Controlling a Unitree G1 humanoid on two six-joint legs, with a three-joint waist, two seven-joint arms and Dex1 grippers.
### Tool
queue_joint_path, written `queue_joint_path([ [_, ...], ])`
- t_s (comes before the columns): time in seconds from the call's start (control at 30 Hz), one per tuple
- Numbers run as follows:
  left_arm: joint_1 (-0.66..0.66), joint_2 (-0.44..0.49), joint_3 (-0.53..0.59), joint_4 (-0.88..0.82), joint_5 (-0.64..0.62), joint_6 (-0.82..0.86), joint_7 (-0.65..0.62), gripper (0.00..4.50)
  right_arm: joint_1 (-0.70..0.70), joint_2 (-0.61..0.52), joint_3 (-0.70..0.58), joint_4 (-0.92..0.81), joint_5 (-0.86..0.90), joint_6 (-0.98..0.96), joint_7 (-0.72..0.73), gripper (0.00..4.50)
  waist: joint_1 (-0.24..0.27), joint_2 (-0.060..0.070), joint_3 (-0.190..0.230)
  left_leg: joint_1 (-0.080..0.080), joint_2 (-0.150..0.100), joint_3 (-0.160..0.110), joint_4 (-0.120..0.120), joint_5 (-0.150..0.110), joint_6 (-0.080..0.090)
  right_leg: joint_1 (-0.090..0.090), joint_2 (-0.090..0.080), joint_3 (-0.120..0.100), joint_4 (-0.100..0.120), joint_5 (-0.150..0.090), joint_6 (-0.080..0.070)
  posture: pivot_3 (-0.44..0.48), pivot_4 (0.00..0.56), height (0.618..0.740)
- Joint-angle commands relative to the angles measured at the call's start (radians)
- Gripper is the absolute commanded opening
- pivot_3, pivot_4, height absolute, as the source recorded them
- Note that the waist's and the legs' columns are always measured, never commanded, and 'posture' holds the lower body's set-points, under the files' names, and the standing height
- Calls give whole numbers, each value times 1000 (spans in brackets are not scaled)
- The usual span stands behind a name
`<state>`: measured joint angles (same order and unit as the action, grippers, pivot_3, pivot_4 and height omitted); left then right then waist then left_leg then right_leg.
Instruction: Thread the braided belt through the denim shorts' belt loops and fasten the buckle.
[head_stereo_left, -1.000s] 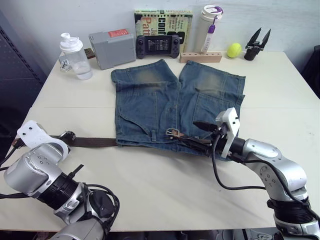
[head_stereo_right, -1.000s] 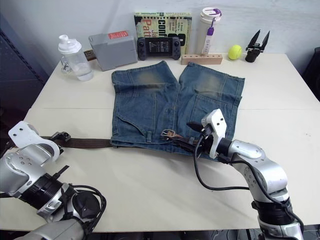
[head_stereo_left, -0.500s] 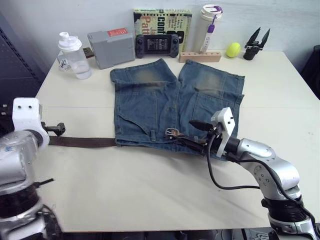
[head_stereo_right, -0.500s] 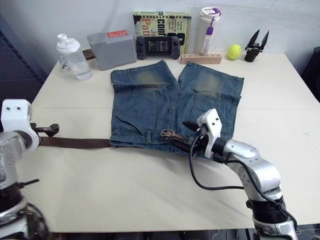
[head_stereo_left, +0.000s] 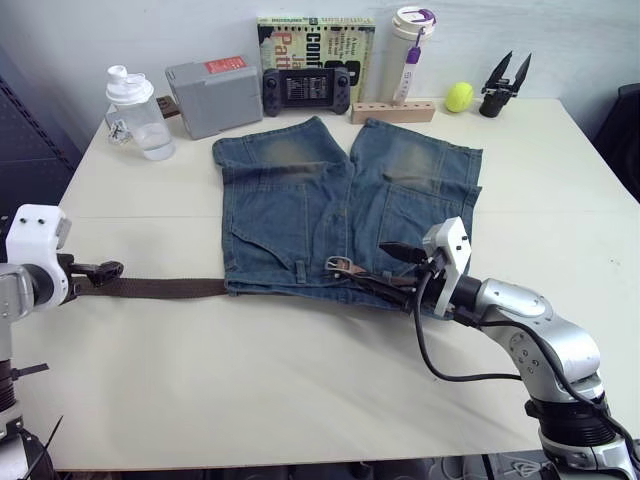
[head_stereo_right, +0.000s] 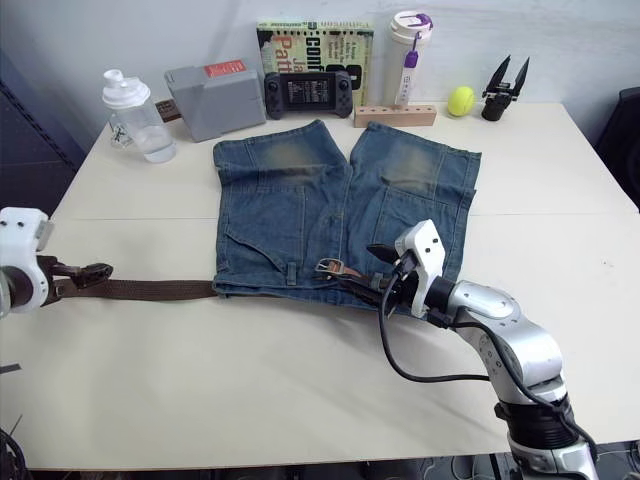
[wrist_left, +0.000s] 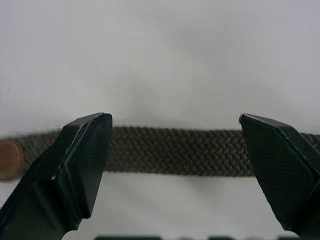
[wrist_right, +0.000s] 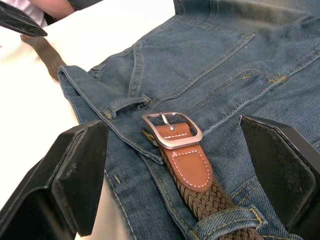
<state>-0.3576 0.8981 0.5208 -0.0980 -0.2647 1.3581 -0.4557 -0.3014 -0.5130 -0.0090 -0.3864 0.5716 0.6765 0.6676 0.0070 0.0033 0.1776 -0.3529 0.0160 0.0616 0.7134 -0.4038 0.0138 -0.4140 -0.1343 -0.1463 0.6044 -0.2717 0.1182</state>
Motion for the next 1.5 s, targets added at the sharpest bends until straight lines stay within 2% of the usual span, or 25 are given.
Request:
queue_joint_path([
  [0.03,-68,-107,159,-80,3,154,77,4460,12,-22,-27,-30,3,-21,13,4500,5,0,0,0,0,0,0,0,0,0,0,0,0,0,0,0,150,726],
  [0.1,-100,-192,217,-139,13,238,131,4460,13,-30,-29,-29,3,-21,16,4500,11,0,0,0,0,0,1,0,0,0,0,0,1,0,0,0,150,726],
  [0.17,-86,-239,234,-194,-2,256,163,4460,14,-34,-31,-29,9,-18,18,4500,12,-1,0,0,0,0,1,0,0,1,0,1,1,0,0,0,150,726],
  [0.27,-44,-261,238,-254,-34,256,190,4460,13,-39,-29,-29,13,-15,22,4500,9,-1,0,0,0,0,1,0,0,0,0,1,1,0,0,0,150,726],
  [0.37,6,-238,241,-281,-55,256,197,4460,11,-43,-23,-22,8,-19,29,4500,6,-1,0,1,0,0,1,0,0,0,0,1,1,0,0,0,150,726],
  [0.57,-17,-317,407,-250,-125,256,287,4460,14,-39,-17,-23,9,-18,32,4500,10,-1,0,1,0,-1,1,0,0,0,-1,2,1,0,0,0,150,726],
  [0.83,-239,-558,606,-171,-213,256,600,4460,4,-38,-8,-18,-5,-26,31,4500,19,-3,-1,1,-1,-9,3,0,0,2,-1,3,2,0,0,0,150,726],
  [1.03,-353,-638,668,-45,-184,256,745,4460,9,-32,-13,-24,-13,-29,20,4500,22,-2,-2,2,-1,-10,3,0,0,2,-1,4,3,0,0,0,150,726],
  [1.1,-382,-636,637,26,-164,256,738,4460,8,-29,-12,-24,-17,-31,14,4500,27,-1,-3,2,-2,-10,3,0,0,3,-1,4,3,0,0,0,150,726],
  [1.27,-388,-616,465,146,-131,218,673,4460,5,-25,-24,-30,-9,-26,3,4500,49,4,-6,4,-3,-6,3,0,0,3,-1,5,5,0,0,0,150,726],
  [1.33,-349,-594,321,185,-129,181,617,4460,5,-27,-30,-33,-7,-26,-1,4500,55,7,-7,3,-4,-5,4,1,-1,4,-1,9,4,0,0,0,150,726],
  [1.43,-249,-530,12,200,-101,73,502,4460,18,-30,-33,-44,-9,-26,-9,4500,59,14,-11,4,-5,-5,4,2,-1,5,0,12,5,0,1,0,150,726],
  [1.5,-222,-506,-71,206,-89,27,462,4460,25,-32,-33,-50,-7,-25,-11,4500,64,19,-15,7,-5,-4,2,2,-1,7,0,14,4,0,1,0,150,726],
])
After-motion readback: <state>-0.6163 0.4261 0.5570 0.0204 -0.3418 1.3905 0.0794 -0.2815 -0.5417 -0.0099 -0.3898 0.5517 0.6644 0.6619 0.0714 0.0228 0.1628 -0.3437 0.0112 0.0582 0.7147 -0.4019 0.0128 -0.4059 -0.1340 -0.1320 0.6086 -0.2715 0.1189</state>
